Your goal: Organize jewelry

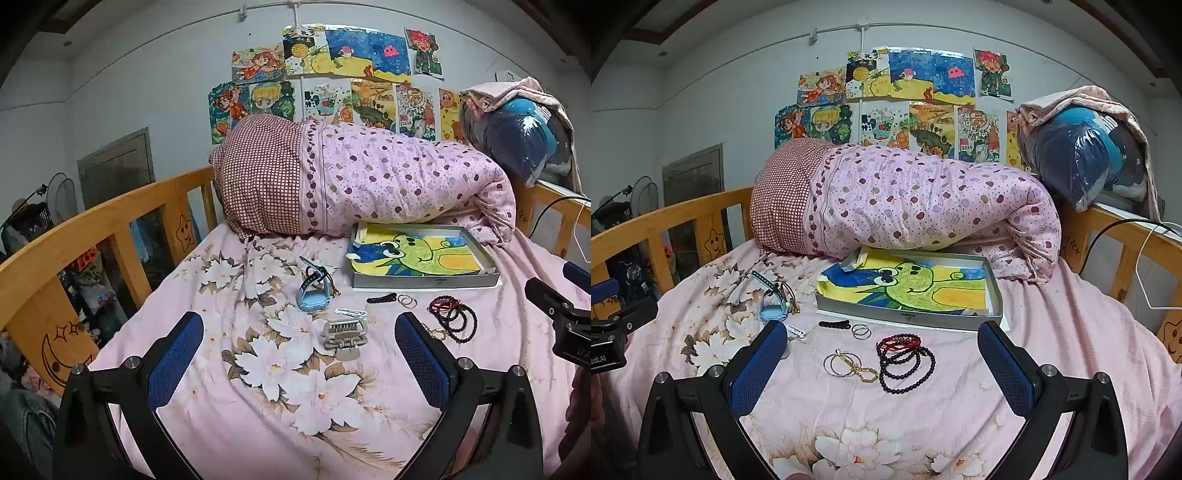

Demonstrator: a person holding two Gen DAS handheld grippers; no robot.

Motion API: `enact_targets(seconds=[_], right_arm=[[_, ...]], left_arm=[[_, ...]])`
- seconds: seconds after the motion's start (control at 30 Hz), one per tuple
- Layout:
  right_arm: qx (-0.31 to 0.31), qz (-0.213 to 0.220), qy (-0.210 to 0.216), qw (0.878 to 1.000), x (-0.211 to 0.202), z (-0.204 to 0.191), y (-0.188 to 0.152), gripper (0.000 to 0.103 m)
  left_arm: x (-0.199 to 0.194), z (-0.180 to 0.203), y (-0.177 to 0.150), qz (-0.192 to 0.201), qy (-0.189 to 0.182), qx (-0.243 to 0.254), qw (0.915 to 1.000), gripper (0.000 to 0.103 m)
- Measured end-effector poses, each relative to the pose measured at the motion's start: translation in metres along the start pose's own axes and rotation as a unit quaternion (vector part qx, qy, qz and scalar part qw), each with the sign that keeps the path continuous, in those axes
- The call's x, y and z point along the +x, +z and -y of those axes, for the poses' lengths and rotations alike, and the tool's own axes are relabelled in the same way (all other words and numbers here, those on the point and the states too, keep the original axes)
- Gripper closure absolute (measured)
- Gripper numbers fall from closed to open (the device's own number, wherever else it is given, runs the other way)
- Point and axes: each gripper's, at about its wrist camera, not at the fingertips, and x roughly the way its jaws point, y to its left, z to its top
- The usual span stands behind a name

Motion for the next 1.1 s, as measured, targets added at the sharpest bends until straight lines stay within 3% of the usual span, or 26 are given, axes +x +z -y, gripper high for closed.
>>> enact_targets(seconds=[1.1], right_arm=[[0.0, -0.003, 0.0, 1.0, 0.0005, 0.0001, -0.001, 0.0]], left_arm=[[-0.0001, 0.0004, -0.0001, 0.0, 0.002, 0.004, 1.0, 0.001]])
